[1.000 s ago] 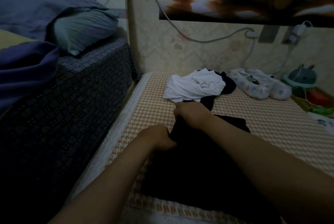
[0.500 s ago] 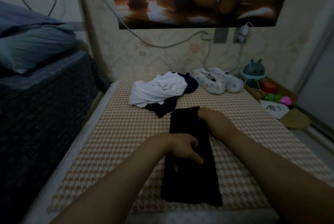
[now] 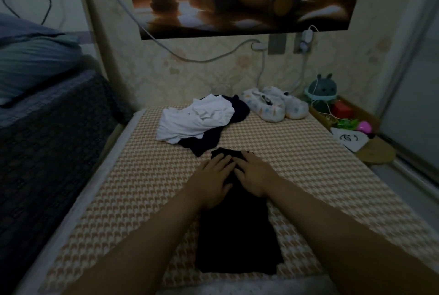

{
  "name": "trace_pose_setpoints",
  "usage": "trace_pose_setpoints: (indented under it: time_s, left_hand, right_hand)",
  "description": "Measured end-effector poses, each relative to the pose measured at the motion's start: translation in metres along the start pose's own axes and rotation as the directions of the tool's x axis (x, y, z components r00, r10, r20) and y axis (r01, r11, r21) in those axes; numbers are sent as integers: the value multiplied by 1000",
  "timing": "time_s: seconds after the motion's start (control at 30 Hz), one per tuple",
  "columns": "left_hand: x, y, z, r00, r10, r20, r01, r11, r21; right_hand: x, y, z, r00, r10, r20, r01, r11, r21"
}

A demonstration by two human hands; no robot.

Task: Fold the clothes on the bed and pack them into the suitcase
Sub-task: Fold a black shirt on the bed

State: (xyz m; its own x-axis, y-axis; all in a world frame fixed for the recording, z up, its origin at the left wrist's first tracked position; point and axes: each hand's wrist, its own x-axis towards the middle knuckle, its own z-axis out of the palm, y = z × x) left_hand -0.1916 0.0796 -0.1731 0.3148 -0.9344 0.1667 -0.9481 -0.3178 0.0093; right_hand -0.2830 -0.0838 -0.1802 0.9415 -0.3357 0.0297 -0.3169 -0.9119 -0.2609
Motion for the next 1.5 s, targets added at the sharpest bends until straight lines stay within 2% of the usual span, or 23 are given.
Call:
trace_pose_setpoints:
  time_s: [0.03,0.1,0.2,0.3,0.43,0.5,0.57,0.67,0.73,0.83,0.93,1.1,1.13,1.2,1.27,1.33,1.43,1.5]
  left_hand:
    - [1,-4,4,992,-59,109,59,998,4]
    - [5,-13,9,971,-108,215,111,994,0]
    - [10,-23,10,964,-133,231,150,987,-59]
    - [8,-28,12,958,-139,250,167,981,-96]
    - [4,-21,9,982,-106,159,91,991,96]
    - [-2,-10,5,997,11,81,-26,981,190]
    - [-11,0,5,995,93,45,-98,984,150]
    - [-34,21,3,997,59,48,-57,997,-43]
    - [-52,26,7,991,43,126,-36,998,-56]
    - [-75,26,3,981,89,172,-86,996,-27]
    - [-95,28,-5,976,123,181,-125,992,-4]
    - [-125,26,-22,949,182,258,-168,983,-74]
    - [-130,24,-25,954,198,226,-182,979,-87]
    - [-136,21,-26,960,272,59,-269,961,-57]
    - [-137,23,-26,921,386,-54,-385,923,23]
    - [-139,28,-25,895,428,-126,-429,903,23]
    - [-136,35,-25,912,372,-174,-384,923,-37]
    - [-129,35,-32,963,199,-184,-238,946,-222]
  right_hand:
    - [1,0,2,998,23,52,-22,1000,-16]
    - [4,2,6,995,41,93,-37,999,-39]
    - [5,2,9,997,35,70,-30,997,-75]
    - [2,-2,7,997,-73,-18,68,979,-193]
    - [-8,-11,-2,986,-163,22,164,962,-220]
    - [-17,-19,-7,984,-156,82,168,968,-184]
    - [-30,-27,-8,983,-142,112,156,980,-126]
    - [-55,-37,-2,987,-114,112,125,988,-94]
    - [-73,-42,7,989,-107,104,118,987,-107]
    - [-95,-47,13,989,-125,74,134,981,-139]
    - [-116,-46,12,979,-193,70,202,965,-166]
    - [-147,-43,-1,924,-349,153,374,908,-189]
    - [-150,-42,-4,915,-367,166,397,891,-220]
    - [-153,-39,-8,900,-407,156,436,843,-316]
    - [-155,-39,-9,887,-446,121,460,821,-339]
    - [-155,-42,-12,862,-496,107,500,798,-336]
    - [-158,-41,-18,859,-485,164,511,796,-325]
    - [-158,-39,-22,888,-426,176,459,853,-249]
